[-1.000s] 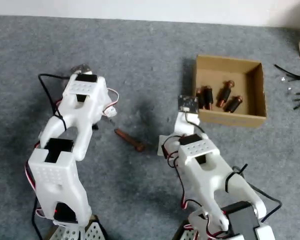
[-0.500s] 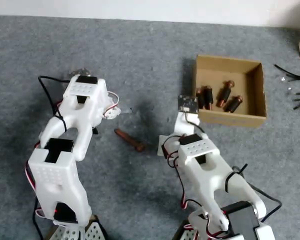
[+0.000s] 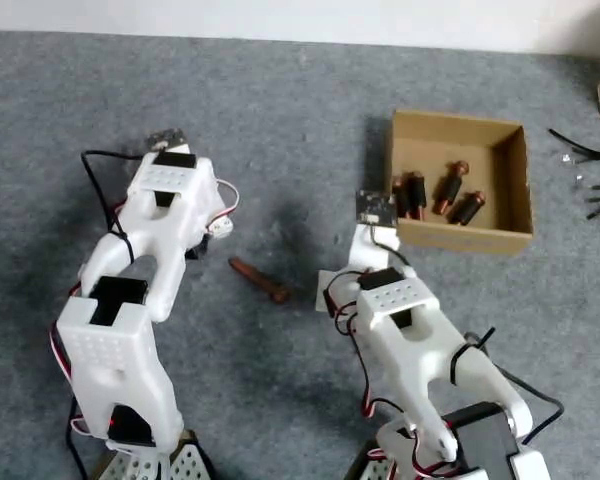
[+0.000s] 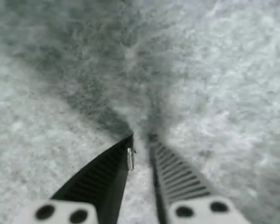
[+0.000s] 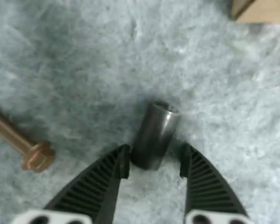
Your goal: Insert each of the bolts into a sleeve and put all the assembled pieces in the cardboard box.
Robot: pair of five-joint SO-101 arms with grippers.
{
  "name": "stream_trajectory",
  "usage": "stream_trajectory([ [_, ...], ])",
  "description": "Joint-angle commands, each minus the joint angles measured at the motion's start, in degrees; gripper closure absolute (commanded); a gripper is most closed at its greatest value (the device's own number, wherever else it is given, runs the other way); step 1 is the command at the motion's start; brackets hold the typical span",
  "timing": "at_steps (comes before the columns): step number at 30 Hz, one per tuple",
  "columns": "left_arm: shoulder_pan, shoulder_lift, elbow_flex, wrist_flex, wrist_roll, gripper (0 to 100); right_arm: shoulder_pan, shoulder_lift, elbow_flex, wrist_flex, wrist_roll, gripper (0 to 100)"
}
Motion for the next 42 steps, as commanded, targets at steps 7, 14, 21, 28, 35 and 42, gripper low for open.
stream_trajectory([
  [7, -0.9, -0.6, -0.5, -0.6, 0.4, 100, 3.4, 0.1, -1.6, 0.6, -0.5, 99.5],
  [14, -0.9, -0.6, -0.5, -0.6, 0.4, 100, 3.6, -8.2, -1.0, 0.5, 1.5, 99.5],
  [21, 0.2, -1.0, -0.6, 0.3, 0.4, 100, 3.6, -29.3, 13.9, -7.9, 6.2, 99.5],
  [28, 12.0, -1.0, -6.5, 15.6, 0.6, 100, 3.4, -44.3, 24.6, -14.3, 12.4, 99.5],
  [35, 16.2, -1.1, -10.5, 22.3, 1.1, 100, 3.6, -46.6, 26.2, -14.3, 12.4, 99.5],
  [42, 17.2, -6.8, -15.3, 27.2, 9.1, 100, 3.6, -46.8, 26.2, -14.3, 12.4, 99.5],
])
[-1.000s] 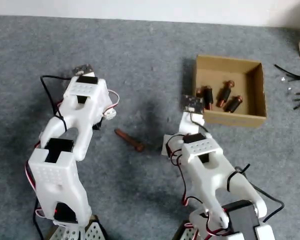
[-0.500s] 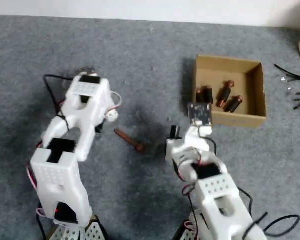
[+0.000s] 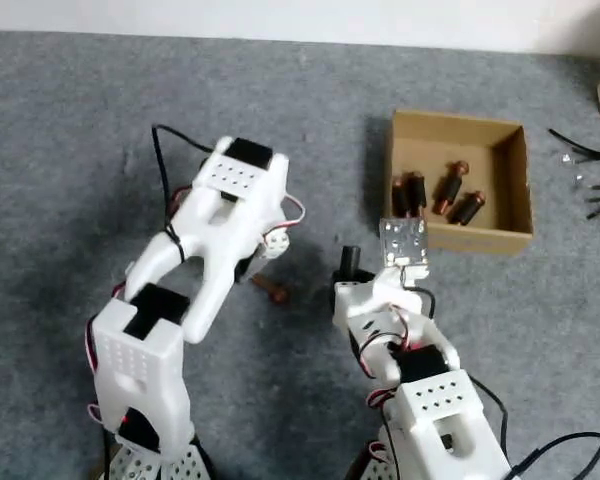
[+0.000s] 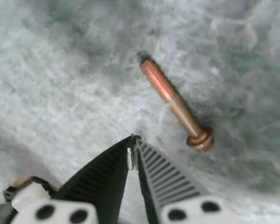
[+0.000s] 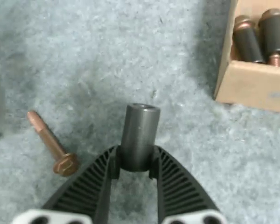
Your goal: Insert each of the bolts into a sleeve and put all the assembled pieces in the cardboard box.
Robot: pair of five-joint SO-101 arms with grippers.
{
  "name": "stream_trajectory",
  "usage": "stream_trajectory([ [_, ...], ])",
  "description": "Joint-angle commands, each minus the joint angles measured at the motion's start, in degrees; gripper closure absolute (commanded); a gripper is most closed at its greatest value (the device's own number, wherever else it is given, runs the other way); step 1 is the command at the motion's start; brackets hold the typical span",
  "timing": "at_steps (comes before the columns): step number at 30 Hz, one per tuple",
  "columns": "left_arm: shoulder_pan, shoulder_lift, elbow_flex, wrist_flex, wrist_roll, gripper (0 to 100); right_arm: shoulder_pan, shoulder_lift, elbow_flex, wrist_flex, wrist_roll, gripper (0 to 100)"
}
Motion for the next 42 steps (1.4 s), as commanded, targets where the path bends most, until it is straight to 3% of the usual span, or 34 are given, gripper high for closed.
stream_trajectory([
  [1, 1.2, -7.4, -1.6, 1.8, 2.5, 100, 0.7, -2.0, -0.5, -2.4, 0.8, 99.5],
  [5, 1.5, -12.7, 6.0, -2.9, 2.5, 100, 0.7, -2.1, -0.5, -2.4, 0.8, 99.5],
  [11, 1.3, -17.8, 18.3, -16.6, 3.1, 100, 0.7, -2.1, -0.5, -2.4, 0.8, 99.5],
  [16, 1.3, -17.8, 24.7, -26.3, 11.1, 99, 0.7, -2.1, -0.5, -2.4, 0.9, 99.5],
  [21, 1.2, -17.8, 28.6, -34.0, 12.2, 99, 0.7, -2.1, -0.5, -2.4, 0.9, 99.5],
  [36, -1.0, -17.8, 28.9, -35.6, 12.3, 98, 0.7, -2.1, -0.5, -2.3, 0.9, 99.5],
  [42, -0.8, -17.8, 29.4, -35.3, 12.5, 76, 0.7, -2.1, -0.5, -2.3, 0.9, 99.5],
])
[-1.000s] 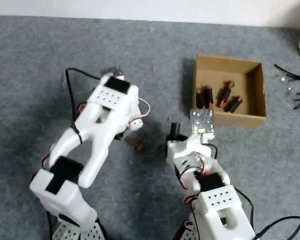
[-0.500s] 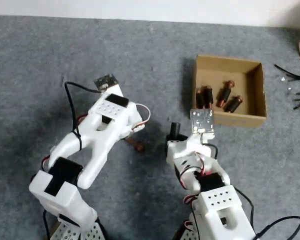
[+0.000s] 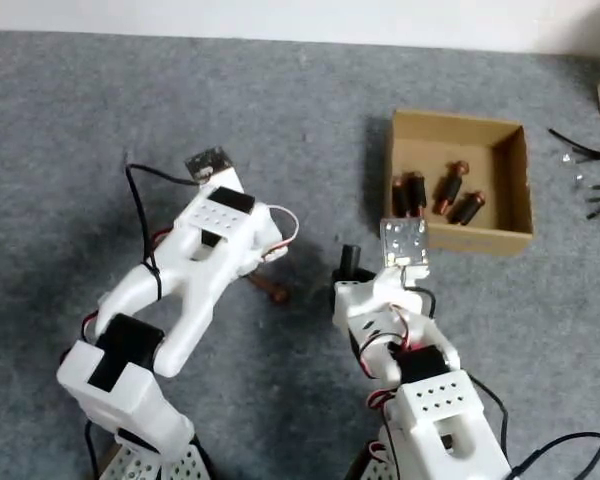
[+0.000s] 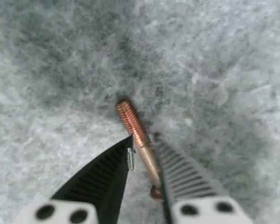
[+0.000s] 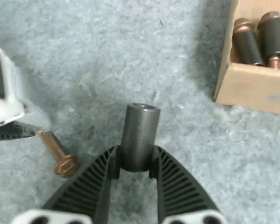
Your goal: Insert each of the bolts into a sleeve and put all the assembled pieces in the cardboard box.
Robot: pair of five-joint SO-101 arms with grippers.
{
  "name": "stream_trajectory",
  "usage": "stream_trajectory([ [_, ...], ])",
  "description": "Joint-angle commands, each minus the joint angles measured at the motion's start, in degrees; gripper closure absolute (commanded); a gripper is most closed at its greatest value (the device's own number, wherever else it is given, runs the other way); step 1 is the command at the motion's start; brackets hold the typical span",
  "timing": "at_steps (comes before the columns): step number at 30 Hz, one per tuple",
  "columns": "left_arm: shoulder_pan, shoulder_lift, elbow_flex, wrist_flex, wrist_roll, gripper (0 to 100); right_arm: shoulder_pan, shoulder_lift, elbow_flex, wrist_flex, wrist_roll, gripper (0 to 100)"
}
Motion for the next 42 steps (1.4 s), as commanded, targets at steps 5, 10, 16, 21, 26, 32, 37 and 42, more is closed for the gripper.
stream_trajectory([
  [5, 1.4, -3.2, 2.2, -0.9, 3.9, 65, 0.7, -1.5, -0.5, -2.3, 0.9, 99.5],
  [10, 2.5, -3.0, 3.2, -0.9, 4.0, 65, 0.7, -1.5, -0.5, -2.3, 2.5, 99.5],
  [16, 2.2, 2.8, 4.4, -5.5, 4.0, 65, 0.7, -1.5, -0.5, -2.3, 3.5, 99.5],
  [21, 2.1, 6.2, 1.7, -5.4, 4.0, 65, 0.7, -1.5, -0.5, -2.3, 3.6, 99.5],
  [26, 2.2, 8.3, 1.4, -5.3, 4.0, 77, 0.7, -1.5, -0.5, -2.3, 3.6, 99.5],
  [32, 1.5, 8.7, 0.5, -5.4, 3.7, 97, 0.7, -1.5, -0.5, -2.3, 3.6, 99.5],
  [37, 0.8, 8.0, -0.2, -5.3, -1.6, 100, 0.7, -1.5, -0.5, -2.3, 3.6, 99.5],
  [42, -2.9, 4.7, -4.0, -2.2, -10.3, 100, 0.7, -1.5, -0.5, -2.3, 3.6, 99.5],
])
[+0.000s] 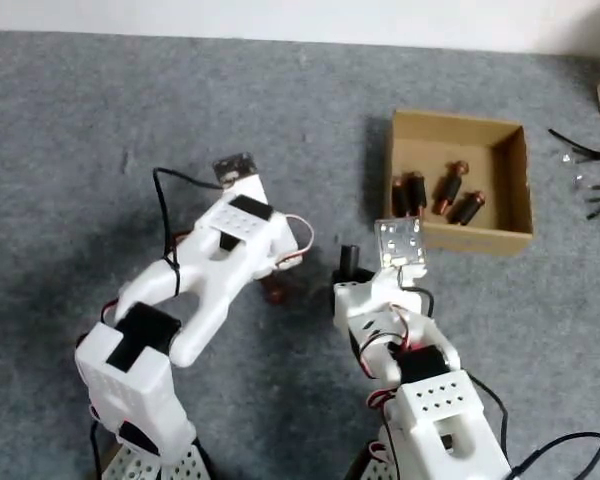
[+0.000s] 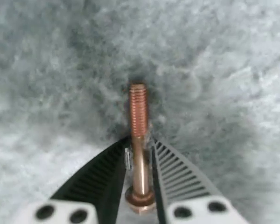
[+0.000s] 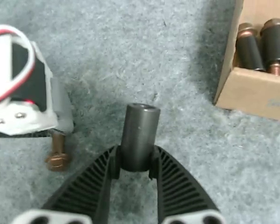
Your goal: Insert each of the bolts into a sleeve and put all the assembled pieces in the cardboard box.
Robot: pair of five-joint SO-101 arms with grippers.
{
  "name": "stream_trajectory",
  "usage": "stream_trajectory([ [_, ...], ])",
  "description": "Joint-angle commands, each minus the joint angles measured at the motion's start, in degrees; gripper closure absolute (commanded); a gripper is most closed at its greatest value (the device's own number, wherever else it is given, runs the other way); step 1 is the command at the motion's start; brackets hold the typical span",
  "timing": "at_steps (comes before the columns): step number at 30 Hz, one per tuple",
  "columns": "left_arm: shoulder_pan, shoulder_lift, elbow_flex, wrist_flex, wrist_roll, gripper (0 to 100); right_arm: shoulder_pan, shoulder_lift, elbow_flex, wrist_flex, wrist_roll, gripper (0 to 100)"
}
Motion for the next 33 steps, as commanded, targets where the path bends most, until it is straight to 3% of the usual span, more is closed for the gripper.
stream_trajectory([
  [1, -4.6, -5.0, -3.4, 3.9, -9.3, 100, 0.7, -1.5, -0.5, -2.3, 0.6, 99.5],
  [8, -1.5, -20.5, 1.5, 12.6, -43.9, 100, 0.7, -1.5, -0.5, -2.3, 0.6, 99.5],
  [16, -1.6, -37.3, 18.1, 5.1, -69.5, 100, 2.2, -1.5, -0.4, -2.5, 0.7, 99.5],
  [21, -1.6, -41.9, 18.7, 15.1, -104.7, 100, 2.2, -1.5, -0.3, -2.5, 0.7, 99.5],
  [24, -3.8, -41.3, 18.7, 22.7, -120.8, 100, 2.2, -1.5, -0.3, -2.5, 0.7, 99.5],
  [33, -8.6, -28.2, 7.8, 26.0, -126.7, 100, 2.2, -1.5, -0.4, -2.5, 0.7, 99.5],
])
